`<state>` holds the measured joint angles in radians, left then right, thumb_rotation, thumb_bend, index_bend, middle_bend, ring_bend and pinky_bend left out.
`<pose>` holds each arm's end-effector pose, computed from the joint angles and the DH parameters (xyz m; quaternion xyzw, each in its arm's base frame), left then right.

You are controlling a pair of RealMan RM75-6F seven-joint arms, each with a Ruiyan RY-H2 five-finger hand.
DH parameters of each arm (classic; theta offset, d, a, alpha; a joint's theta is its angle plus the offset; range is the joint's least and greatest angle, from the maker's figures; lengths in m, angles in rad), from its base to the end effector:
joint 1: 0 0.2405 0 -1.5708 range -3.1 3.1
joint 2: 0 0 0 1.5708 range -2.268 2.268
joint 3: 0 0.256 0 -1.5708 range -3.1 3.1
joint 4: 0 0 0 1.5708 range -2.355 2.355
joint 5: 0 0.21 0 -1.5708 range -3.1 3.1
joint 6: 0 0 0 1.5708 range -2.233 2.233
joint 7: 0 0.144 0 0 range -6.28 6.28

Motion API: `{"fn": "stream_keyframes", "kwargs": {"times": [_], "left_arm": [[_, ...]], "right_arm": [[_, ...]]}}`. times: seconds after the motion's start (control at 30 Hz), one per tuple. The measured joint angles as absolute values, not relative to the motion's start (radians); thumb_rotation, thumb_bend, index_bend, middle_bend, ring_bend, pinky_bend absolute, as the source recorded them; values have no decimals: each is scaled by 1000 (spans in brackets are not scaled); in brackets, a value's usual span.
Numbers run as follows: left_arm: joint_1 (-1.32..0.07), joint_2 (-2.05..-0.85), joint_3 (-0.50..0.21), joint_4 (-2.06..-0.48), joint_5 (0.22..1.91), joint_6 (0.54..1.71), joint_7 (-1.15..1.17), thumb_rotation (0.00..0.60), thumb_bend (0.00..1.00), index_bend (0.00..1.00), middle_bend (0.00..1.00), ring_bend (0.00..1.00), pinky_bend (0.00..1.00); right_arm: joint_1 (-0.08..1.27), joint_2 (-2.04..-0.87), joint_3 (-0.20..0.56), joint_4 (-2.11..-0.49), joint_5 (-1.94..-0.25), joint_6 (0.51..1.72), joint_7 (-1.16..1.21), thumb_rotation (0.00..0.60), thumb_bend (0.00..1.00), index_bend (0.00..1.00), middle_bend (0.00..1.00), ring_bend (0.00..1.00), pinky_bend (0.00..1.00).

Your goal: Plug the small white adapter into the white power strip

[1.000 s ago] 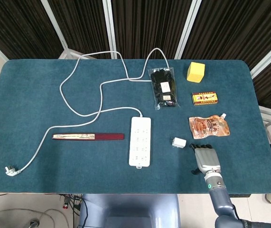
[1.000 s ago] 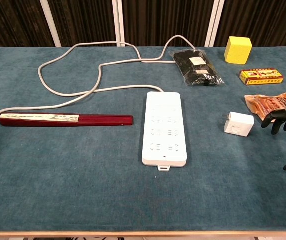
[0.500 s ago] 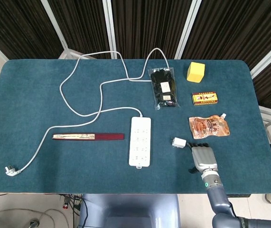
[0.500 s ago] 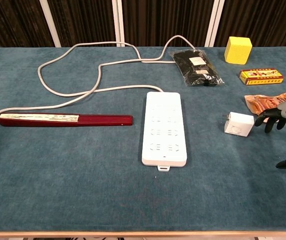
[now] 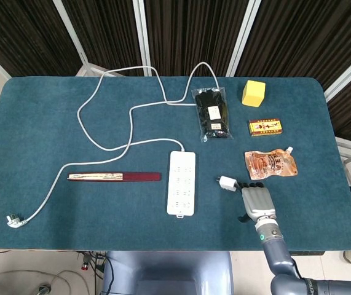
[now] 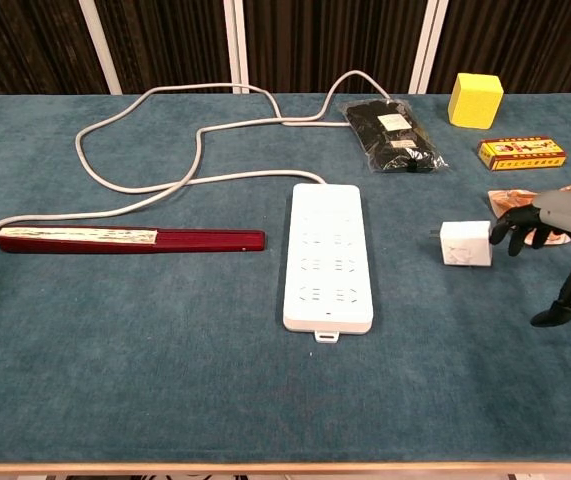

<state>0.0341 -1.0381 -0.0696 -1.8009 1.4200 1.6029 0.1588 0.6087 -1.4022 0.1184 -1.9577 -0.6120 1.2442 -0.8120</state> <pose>-0.3022 0.1460 0.1899 -0.5328 -0.3857 -0.3562 0.6637 -0.1860 -0.2647 0.0202 0.6870 -0.4846 0.2041 0.5015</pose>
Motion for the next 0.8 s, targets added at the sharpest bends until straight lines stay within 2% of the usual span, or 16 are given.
{"fn": "stream_keyframes", "kwargs": {"times": [0.8], "left_arm": [[35,-1037,-70,-1799,1422,1607,156,600,189,140,1,0,9]], "right_arm": [[717,-1416,207,-2025,-528,1336,-873,600,179,224,282,247,169]]}}
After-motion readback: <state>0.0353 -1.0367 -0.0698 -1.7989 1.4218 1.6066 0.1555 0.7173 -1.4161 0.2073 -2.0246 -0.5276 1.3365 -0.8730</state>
